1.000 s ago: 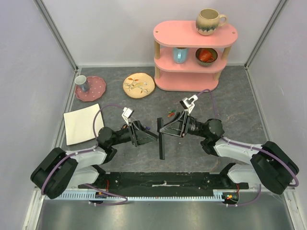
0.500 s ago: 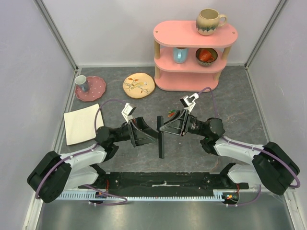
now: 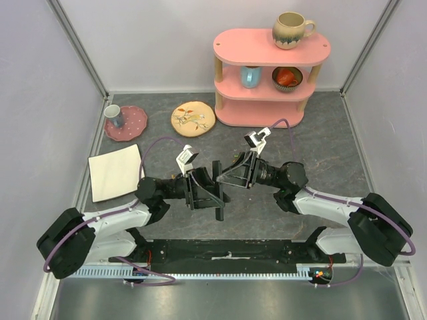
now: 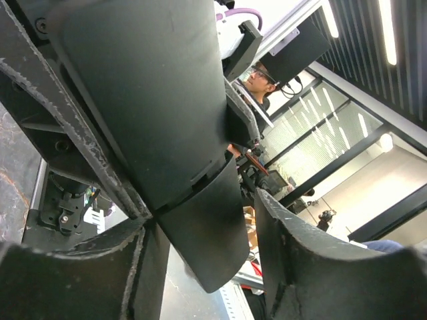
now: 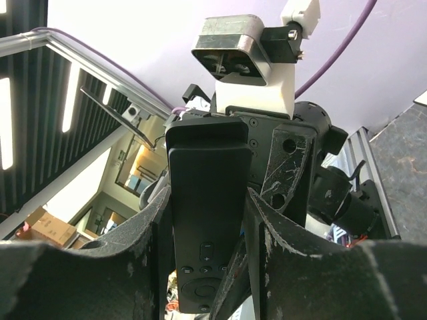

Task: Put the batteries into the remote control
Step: Adjust the remote control.

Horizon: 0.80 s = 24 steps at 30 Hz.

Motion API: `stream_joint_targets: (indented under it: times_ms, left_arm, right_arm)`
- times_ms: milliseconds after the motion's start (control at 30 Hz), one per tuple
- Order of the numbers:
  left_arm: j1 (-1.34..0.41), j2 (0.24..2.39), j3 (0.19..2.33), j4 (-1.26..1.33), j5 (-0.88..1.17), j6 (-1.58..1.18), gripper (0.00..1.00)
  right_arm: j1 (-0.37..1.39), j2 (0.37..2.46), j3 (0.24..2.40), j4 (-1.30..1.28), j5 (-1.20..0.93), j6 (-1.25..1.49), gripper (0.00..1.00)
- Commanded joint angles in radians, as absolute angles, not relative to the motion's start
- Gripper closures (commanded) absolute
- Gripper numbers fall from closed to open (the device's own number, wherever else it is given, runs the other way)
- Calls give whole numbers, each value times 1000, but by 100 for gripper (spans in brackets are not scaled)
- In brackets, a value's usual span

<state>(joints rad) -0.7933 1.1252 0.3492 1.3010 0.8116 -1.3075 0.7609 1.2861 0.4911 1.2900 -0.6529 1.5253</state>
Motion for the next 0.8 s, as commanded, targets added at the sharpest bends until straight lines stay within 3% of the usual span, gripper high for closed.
stream_joint_targets:
  times_ms: [0,233,367,633,767]
  left_arm:
    - [-810,1127,400,1666,808,-1310,49]
    - [-816,1126,374,1664,792,-1296,69]
    - [-816,1123,374,1664,795,-1292,98]
    - [-810,1134,327,1664,761,-1292,98]
    - [-798,1143,298,1664,749,-1299,98]
  right_arm:
    - [765,1287,540,1756,-646,1511,100]
    - [765,1273,534,1756,-653,1509,100]
    - [765,1275,525,1756,-655,1512,100]
    - [759,1299,477,1727,-679,1525,81]
    - [753,1305,460,1698,-696,1509,79]
